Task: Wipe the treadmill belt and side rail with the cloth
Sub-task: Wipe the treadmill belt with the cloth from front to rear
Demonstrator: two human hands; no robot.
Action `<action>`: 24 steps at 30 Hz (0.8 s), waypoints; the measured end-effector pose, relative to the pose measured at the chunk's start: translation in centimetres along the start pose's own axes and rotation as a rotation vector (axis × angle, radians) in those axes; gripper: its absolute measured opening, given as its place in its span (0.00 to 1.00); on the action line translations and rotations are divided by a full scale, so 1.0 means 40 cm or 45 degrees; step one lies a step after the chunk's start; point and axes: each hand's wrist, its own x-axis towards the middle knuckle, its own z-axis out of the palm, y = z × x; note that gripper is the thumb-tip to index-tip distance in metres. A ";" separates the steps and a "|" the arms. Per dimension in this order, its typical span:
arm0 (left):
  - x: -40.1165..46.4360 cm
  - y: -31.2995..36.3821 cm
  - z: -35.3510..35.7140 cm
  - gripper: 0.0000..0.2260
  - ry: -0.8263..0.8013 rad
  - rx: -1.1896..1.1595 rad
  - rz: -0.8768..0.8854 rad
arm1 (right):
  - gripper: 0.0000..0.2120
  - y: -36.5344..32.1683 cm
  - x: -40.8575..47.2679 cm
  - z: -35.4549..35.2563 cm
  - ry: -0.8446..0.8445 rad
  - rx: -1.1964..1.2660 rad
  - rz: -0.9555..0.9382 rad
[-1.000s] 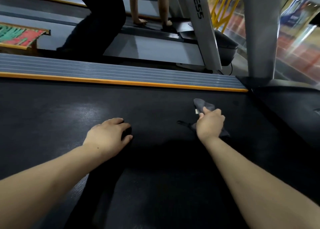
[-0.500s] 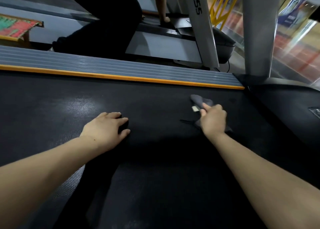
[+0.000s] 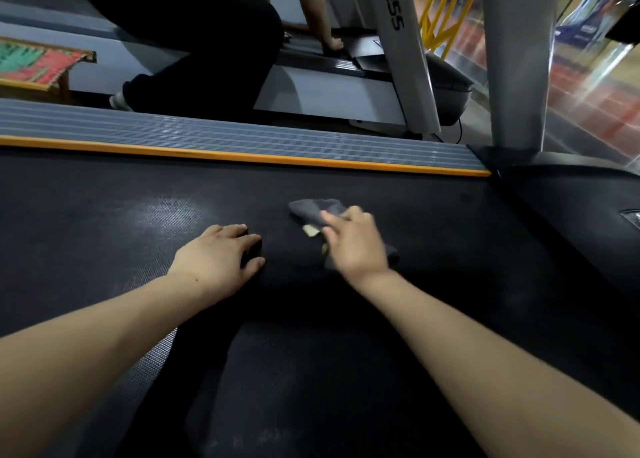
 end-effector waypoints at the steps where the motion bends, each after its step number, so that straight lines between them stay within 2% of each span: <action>1: -0.003 0.004 0.005 0.24 0.011 -0.001 -0.007 | 0.15 0.071 0.001 -0.015 0.029 -0.075 0.088; 5: -0.005 0.006 0.021 0.26 0.041 0.002 -0.006 | 0.17 0.275 -0.033 -0.085 0.118 -0.192 0.544; 7: 0.000 0.000 0.022 0.27 0.036 0.013 0.011 | 0.17 0.258 -0.036 -0.085 0.088 -0.248 0.671; 9: 0.006 -0.006 0.017 0.27 0.021 0.025 0.024 | 0.16 0.163 -0.025 -0.058 0.094 -0.249 0.697; 11: 0.013 -0.009 0.005 0.27 -0.014 0.016 0.034 | 0.14 0.026 -0.017 -0.015 0.101 -0.181 0.555; 14: 0.013 -0.005 -0.001 0.26 -0.039 0.014 0.044 | 0.15 -0.150 -0.044 0.036 -0.011 0.002 0.200; 16: 0.011 0.004 -0.002 0.25 -0.033 0.019 0.032 | 0.16 -0.148 -0.045 0.018 -0.083 0.124 0.010; 19: 0.002 0.018 0.003 0.24 -0.009 0.006 0.015 | 0.16 -0.003 -0.037 -0.037 -0.051 -0.113 -0.094; 21: -0.004 0.022 0.011 0.24 0.009 0.001 0.000 | 0.15 0.149 -0.034 -0.084 0.037 -0.325 0.114; 24: -0.006 0.018 0.023 0.25 0.033 0.015 -0.008 | 0.16 0.290 -0.069 -0.128 0.116 -0.307 0.582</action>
